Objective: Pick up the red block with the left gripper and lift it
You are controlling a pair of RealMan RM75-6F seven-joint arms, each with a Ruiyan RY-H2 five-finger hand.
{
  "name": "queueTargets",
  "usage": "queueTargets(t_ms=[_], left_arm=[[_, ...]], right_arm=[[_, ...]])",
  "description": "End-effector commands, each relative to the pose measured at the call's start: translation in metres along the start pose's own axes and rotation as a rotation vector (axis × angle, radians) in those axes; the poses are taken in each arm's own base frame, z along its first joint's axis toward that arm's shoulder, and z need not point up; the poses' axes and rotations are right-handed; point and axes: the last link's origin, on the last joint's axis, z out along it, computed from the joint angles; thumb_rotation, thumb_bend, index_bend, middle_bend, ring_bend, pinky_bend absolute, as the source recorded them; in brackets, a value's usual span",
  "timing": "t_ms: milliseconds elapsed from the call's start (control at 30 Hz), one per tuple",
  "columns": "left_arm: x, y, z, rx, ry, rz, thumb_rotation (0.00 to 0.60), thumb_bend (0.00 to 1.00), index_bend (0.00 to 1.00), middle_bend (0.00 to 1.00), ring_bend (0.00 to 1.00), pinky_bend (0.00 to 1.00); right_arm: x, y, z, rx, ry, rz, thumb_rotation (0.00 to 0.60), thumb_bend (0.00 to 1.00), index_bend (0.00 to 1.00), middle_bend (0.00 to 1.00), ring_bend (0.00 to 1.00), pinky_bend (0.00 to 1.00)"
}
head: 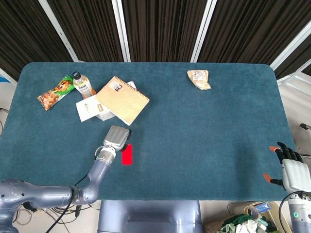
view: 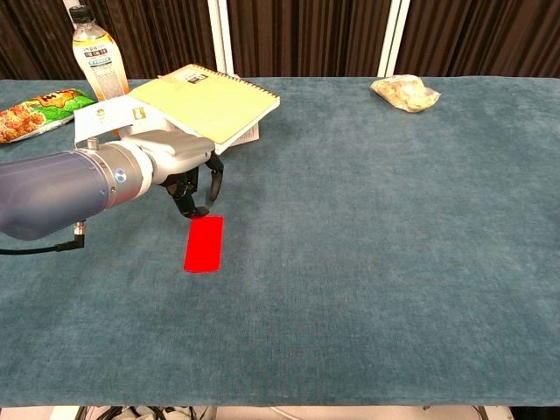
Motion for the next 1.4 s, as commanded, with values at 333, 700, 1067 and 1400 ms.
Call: queueTargets(t_ms=[333,700,1067,1400], left_arm=[[-0.003,0.003,-0.004,-0.006,-0.015,0.007,0.6,0.44,0.44,1.0,0.99,0.96],[-0.004,0.006,-0.002,-0.009,-0.024,0.005,0.6,0.42,0.44,1.0,0.99,0.96],[-0.01,0.013,0.0,-0.011,-0.031,0.023,0.6,0.38,0.46,1.0,0.99,0.96],[-0.015,0.018,0.004,-0.006,-0.042,0.038,0.6,0.38,0.46,1.0,0.99,0.96]], right_arm=[[0.0,-0.001,0.0,0.009,0.0,-0.001,0.6,0.05,0.26,0.1,0.14,0.15],[0.001,-0.001,-0.001,0.008,0.002,0.007,0.6,0.05,0.26,0.1,0.14,0.15],[0.001,-0.001,-0.001,0.01,0.0,0.007,0.6,0.05,0.26,0.1,0.14,0.15],[0.001,-0.001,-0.001,0.013,0.0,0.009,0.6,0.05,0.26,0.1,0.14,0.15]])
